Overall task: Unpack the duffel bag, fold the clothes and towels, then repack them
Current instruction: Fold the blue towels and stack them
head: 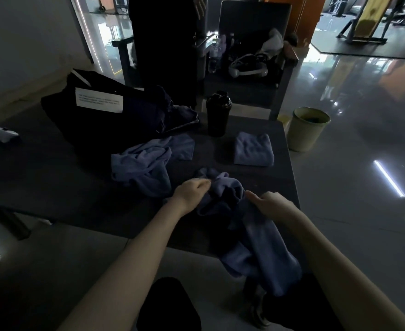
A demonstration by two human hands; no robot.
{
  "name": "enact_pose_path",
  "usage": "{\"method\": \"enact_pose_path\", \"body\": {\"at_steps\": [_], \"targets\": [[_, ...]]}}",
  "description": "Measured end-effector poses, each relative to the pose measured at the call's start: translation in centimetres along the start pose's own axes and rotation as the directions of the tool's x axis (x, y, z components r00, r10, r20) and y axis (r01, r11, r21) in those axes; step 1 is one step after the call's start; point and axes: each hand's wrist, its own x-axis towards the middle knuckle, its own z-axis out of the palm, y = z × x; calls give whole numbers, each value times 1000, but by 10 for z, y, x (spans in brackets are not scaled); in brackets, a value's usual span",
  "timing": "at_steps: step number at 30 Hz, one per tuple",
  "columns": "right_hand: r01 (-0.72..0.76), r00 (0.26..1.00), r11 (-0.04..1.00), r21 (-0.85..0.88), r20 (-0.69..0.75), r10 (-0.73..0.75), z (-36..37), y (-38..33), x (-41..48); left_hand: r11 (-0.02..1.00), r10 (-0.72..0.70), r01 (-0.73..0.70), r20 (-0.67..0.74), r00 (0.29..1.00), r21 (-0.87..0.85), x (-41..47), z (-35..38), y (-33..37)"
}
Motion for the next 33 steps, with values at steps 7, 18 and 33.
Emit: {"method": "enact_pose_path", "body": {"at_steps": [7,18,33], "targets": [[117,936,978,173,-347,-51,2,-32,14,806,-261,294,-137,956,514,6,0,-27],[152,969,970,190,167,-184,1,-37,30,998,-31,37,-145,989,44,28,-14,-21],[189,982,966,175,-43,-184,32,-59,67,965,215,-242,-223,951,-104,53,-26,15]]}}
